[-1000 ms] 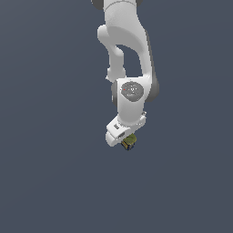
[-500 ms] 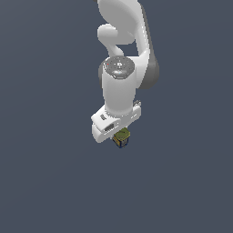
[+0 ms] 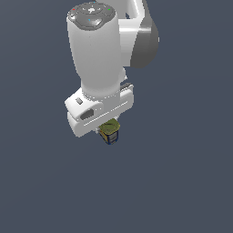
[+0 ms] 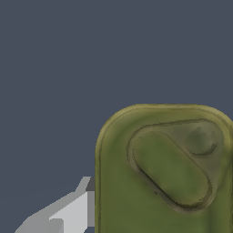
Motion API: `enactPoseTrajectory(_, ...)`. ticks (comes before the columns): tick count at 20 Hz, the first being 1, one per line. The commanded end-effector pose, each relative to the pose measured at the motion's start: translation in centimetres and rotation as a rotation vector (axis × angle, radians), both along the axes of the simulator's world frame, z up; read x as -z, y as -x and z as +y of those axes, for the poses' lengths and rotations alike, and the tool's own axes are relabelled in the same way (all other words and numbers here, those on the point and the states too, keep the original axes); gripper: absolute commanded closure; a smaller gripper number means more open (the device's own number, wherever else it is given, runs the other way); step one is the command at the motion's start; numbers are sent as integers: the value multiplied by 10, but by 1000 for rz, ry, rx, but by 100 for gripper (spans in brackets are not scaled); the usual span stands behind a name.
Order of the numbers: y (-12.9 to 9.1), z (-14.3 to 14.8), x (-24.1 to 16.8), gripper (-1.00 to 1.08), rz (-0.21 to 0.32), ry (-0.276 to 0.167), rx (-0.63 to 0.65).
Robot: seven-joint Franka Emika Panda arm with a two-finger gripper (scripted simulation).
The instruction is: Pick up the object and move it to a goal position.
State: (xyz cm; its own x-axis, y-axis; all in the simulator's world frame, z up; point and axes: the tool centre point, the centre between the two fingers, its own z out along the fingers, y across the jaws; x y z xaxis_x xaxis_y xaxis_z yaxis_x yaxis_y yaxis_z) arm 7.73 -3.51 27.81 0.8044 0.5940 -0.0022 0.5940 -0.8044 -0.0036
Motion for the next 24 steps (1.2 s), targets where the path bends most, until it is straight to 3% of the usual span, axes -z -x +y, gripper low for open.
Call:
enactPoseTrajectory(1, -6, -9, -22, 108, -3, 0, -1)
enactPoseTrajectory(12, -26, -36, -83, 108, -4, 0, -1)
enactPoseTrajectory(24, -40, -54, -122, 108, -4, 1, 0)
